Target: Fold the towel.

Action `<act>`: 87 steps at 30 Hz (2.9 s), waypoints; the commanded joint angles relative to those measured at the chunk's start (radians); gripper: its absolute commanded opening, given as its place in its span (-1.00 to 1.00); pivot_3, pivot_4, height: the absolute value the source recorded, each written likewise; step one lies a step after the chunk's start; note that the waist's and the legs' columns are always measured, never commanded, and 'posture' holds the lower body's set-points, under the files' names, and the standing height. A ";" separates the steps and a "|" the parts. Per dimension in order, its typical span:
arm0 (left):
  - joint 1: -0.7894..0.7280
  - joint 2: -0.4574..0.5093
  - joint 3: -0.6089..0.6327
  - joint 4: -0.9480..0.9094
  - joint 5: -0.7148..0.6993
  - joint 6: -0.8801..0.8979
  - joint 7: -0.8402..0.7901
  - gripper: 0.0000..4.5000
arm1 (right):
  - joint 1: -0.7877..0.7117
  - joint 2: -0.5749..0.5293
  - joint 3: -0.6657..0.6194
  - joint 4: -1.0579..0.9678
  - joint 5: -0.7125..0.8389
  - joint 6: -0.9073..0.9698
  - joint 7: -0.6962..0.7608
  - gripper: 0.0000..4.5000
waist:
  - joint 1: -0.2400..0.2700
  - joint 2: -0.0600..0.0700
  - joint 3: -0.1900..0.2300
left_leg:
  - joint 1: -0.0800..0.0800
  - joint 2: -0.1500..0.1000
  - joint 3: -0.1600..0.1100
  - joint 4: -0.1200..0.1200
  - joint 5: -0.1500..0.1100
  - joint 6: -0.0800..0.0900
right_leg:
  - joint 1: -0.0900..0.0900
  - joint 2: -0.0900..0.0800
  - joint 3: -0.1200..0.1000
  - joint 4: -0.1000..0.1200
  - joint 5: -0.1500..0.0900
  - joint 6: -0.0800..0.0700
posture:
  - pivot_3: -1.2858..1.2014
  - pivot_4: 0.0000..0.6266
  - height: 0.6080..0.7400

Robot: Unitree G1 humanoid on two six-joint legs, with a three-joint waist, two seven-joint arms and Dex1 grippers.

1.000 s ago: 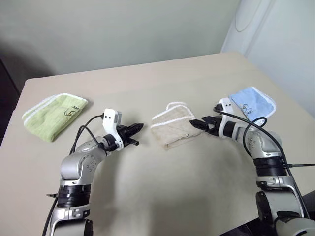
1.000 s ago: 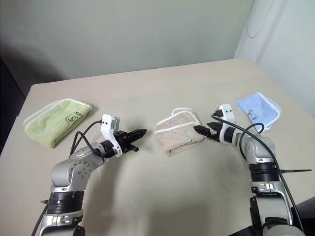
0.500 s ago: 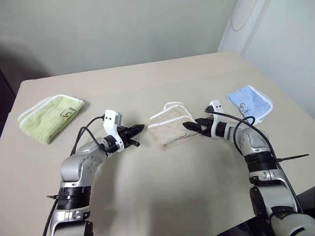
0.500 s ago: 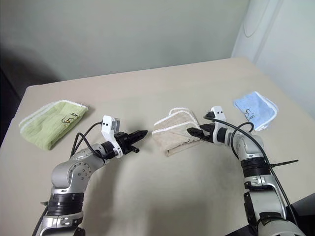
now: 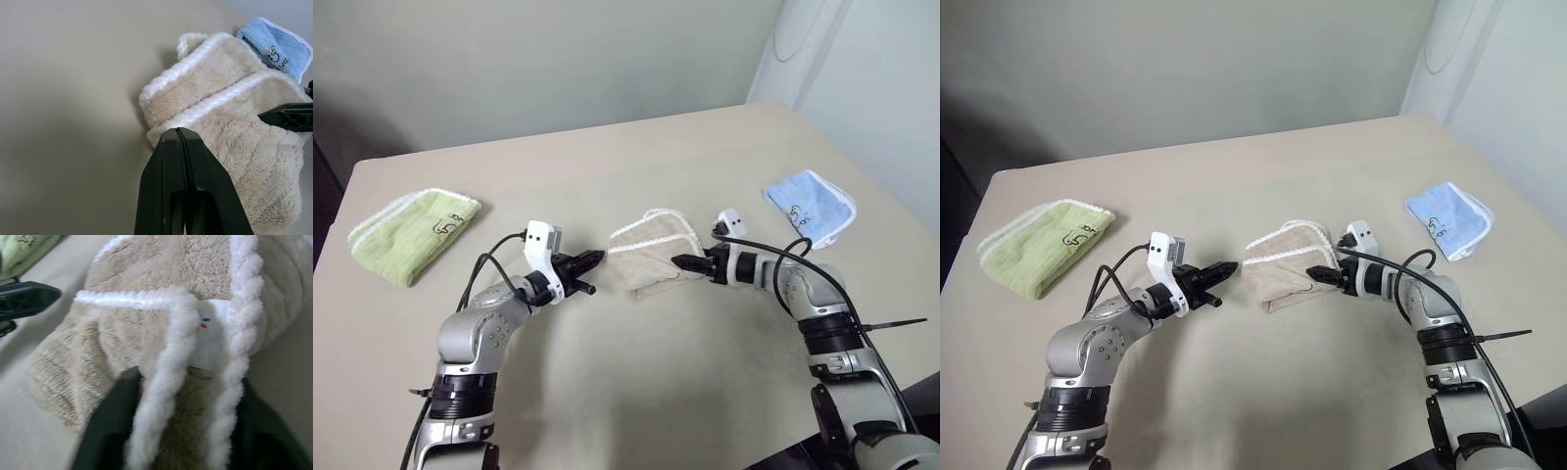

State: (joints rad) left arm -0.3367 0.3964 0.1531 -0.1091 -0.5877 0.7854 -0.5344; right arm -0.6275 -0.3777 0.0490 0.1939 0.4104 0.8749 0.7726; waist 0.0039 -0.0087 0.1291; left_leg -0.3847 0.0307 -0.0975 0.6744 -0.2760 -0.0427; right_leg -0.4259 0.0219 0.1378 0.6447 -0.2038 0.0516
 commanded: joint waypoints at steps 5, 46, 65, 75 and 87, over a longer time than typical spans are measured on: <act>-0.006 -0.005 -0.005 -0.032 -0.004 -0.008 0.004 -1.00 | 0.028 -0.020 -0.071 -0.089 0.055 0.014 -0.007 -0.99 | 0.000 0.000 0.000 | 0.000 0.000 0.000 0.000 0.000 0.000 | 0.000 0.000 0.000 0.000 0.000 0.000 | 0.03 -0.52 1.00; -0.033 -0.038 -0.039 0.020 0.020 -0.040 -0.008 -1.00 | -0.097 -0.377 -0.557 0.513 -0.012 -0.356 -0.381 0.98 | 0.003 0.006 0.000 | 0.001 0.000 0.002 -0.001 -0.006 0.011 | 0.000 -0.002 0.004 0.001 0.002 0.004 | 0.03 -0.52 1.00; -0.096 -0.035 -0.025 0.139 0.100 -0.124 0.020 -1.00 | 0.258 -0.411 -0.613 0.067 -0.072 -0.320 -0.498 0.98 | 0.010 0.006 0.000 | 0.002 0.000 0.004 0.003 -0.006 0.012 | 0.002 -0.002 0.004 0.000 0.003 0.005 | 0.03 -0.52 1.00; -0.101 -0.038 -0.021 0.159 0.114 -0.141 0.022 -1.00 | 0.266 -0.404 -0.608 0.045 -0.099 -0.339 -0.514 0.98 | 0.007 0.006 0.000 | 0.002 0.000 0.004 0.004 -0.007 0.014 | 0.002 -0.002 0.004 0.000 0.002 0.007 | 0.03 -0.52 1.00; -0.050 -0.008 -0.004 0.105 0.165 -0.216 0.053 -1.00 | 0.082 -0.104 -0.095 -0.236 -0.095 -0.440 -0.248 0.98 | -0.006 0.006 0.000 | 0.001 -0.001 -0.007 0.003 -0.007 0.007 | -0.004 0.005 0.004 -0.003 0.006 0.008 | 0.03 -0.52 1.00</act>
State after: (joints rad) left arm -0.3804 0.3870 0.1396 0.0483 -0.4258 0.5858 -0.4892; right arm -0.5271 -0.4813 -0.0290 -0.0313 0.3186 0.4559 0.5155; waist -0.0018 -0.0024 0.1291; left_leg -0.3849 0.0293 -0.1043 0.6781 -0.2831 -0.0367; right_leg -0.4298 0.0258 0.1413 0.6414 -0.1980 0.0597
